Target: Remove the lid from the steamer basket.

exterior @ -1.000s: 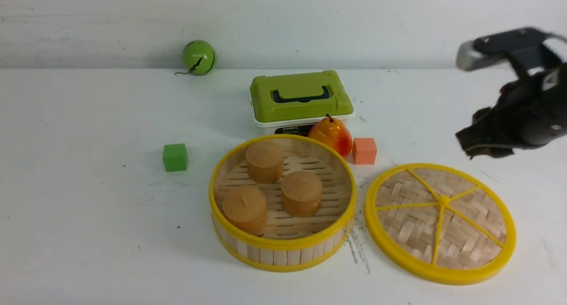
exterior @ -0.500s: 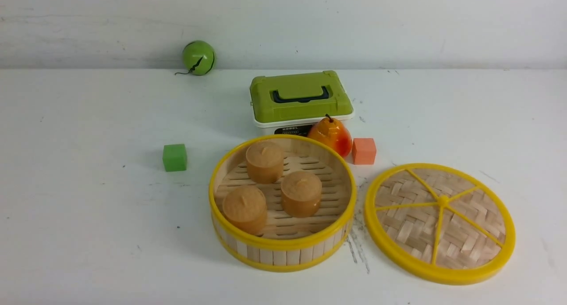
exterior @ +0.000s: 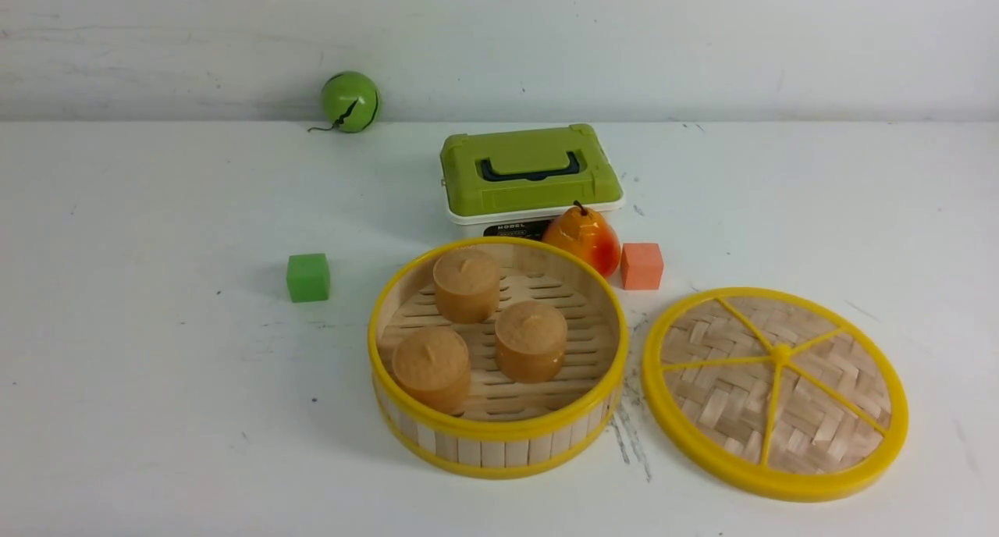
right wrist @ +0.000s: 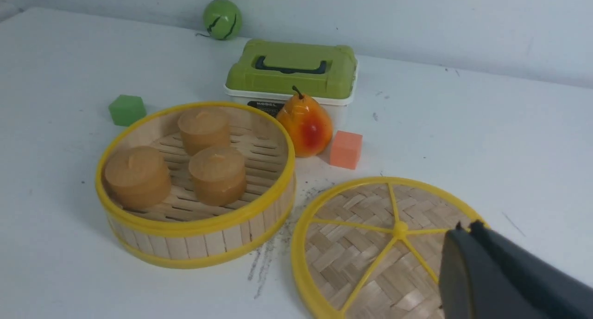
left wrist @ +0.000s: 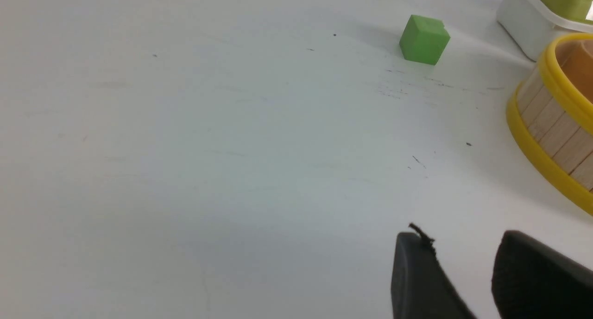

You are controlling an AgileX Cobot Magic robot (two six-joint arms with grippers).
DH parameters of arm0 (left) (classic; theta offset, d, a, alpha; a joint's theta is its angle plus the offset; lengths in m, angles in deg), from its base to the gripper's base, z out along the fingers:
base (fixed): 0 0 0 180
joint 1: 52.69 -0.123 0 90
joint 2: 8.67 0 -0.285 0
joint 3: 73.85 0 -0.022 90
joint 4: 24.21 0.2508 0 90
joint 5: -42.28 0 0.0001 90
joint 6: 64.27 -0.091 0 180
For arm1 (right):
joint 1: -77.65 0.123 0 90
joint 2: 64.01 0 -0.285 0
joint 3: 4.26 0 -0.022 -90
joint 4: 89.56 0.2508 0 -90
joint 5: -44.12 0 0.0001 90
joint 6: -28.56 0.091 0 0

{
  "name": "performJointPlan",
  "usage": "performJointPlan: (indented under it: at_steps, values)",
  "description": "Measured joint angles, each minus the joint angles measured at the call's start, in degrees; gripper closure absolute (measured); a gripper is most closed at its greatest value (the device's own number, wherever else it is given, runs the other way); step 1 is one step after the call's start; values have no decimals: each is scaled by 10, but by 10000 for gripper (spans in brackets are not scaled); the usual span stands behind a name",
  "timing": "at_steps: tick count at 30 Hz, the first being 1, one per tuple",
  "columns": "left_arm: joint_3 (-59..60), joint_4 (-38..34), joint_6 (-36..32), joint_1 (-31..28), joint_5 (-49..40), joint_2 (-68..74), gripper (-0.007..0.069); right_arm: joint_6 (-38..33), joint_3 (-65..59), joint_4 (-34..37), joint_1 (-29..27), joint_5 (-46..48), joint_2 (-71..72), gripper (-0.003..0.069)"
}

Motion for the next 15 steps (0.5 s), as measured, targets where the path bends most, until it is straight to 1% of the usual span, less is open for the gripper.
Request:
performJointPlan:
  at_steps: [2, 5, 8, 9, 10, 13, 15]
  values:
    - [0, 0, 0, 0, 0, 0, 386, 20, 0, -31, 0, -1, 0, 680]
    - [0, 0, 0, 0, 0, 0, 386, 41, -3, -49, 0, -6, 0, 680]
    - [0, 0, 0, 0, 0, 0, 386, 57, -53, -66, -1, -66, 9, 680]
    - [0, 0, 0, 0, 0, 0, 386, 57, -57, -67, -1, -66, 9, 680]
    - [0, 0, 0, 0, 0, 0, 385, 58, -104, -71, -6, -123, 25, 680]
    - [0, 0, 0, 0, 0, 0, 385, 60, -164, -73, -21, -178, 56, 680]
    - [0, 0, 0, 0, 0, 0, 385, 62, -237, -76, -51, -225, 107, 680]
